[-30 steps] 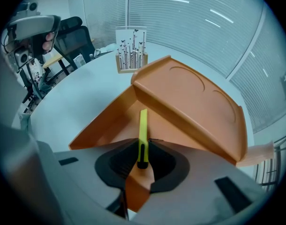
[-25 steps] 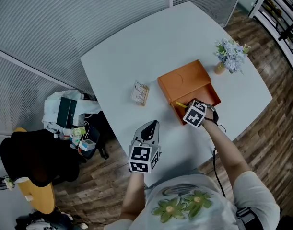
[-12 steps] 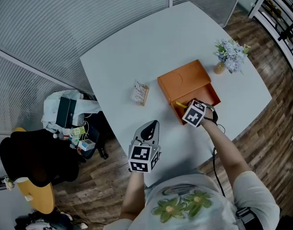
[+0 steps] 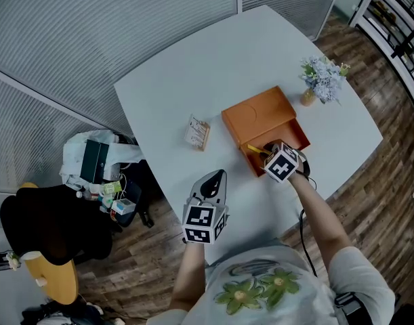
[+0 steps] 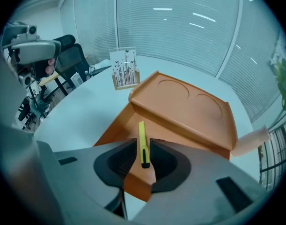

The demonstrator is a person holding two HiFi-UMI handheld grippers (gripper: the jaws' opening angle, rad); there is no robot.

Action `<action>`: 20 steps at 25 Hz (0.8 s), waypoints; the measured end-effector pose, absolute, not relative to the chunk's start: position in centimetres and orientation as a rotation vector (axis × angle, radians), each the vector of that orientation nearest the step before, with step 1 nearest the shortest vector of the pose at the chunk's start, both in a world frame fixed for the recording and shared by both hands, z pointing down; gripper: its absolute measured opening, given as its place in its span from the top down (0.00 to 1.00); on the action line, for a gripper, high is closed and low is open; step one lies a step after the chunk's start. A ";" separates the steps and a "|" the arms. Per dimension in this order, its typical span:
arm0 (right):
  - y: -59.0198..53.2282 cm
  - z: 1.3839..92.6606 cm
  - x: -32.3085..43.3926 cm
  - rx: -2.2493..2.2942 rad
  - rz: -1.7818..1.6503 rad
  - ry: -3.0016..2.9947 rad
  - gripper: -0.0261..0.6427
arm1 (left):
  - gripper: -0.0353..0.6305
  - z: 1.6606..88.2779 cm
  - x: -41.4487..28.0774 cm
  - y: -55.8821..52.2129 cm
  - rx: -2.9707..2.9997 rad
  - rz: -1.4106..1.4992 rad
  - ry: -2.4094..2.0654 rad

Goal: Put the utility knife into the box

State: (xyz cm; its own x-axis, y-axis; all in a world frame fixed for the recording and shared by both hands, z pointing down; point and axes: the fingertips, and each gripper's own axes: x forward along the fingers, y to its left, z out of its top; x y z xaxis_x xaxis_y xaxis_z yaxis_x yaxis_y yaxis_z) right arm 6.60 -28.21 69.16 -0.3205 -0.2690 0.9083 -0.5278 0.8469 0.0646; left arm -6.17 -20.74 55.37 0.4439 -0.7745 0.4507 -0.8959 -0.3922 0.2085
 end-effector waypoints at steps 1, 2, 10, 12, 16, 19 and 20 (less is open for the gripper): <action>-28.1 68.5 6.6 0.611 0.305 -1.943 0.82 | 0.94 55.3 -6.0 -20.7 2.285 0.392 -1.406; -28.0 67.9 6.6 0.630 0.314 -1.966 0.82 | 0.94 55.2 -5.8 -20.6 2.289 0.391 -1.403; -27.2 61.9 6.9 0.803 0.363 -2.145 0.82 | 0.94 53.8 -4.8 -20.3 2.329 0.379 -1.388; -26.9 60.4 6.9 0.844 0.384 -2.195 0.82 | 0.94 53.4 -4.6 -20.2 2.340 0.374 -1.386; -25.7 57.9 7.2 0.921 0.414 -2.277 0.82 | 0.94 52.5 -3.9 -19.8 2.361 0.359 -1.383; -24.4 56.4 7.6 0.992 0.419 -2.335 0.82 | 0.94 51.9 -3.3 -19.5 2.376 0.347 -1.382; -24.0 56.0 7.8 1.018 0.418 -2.354 0.82 | 0.94 51.7 -3.1 -19.4 2.382 0.344 -1.381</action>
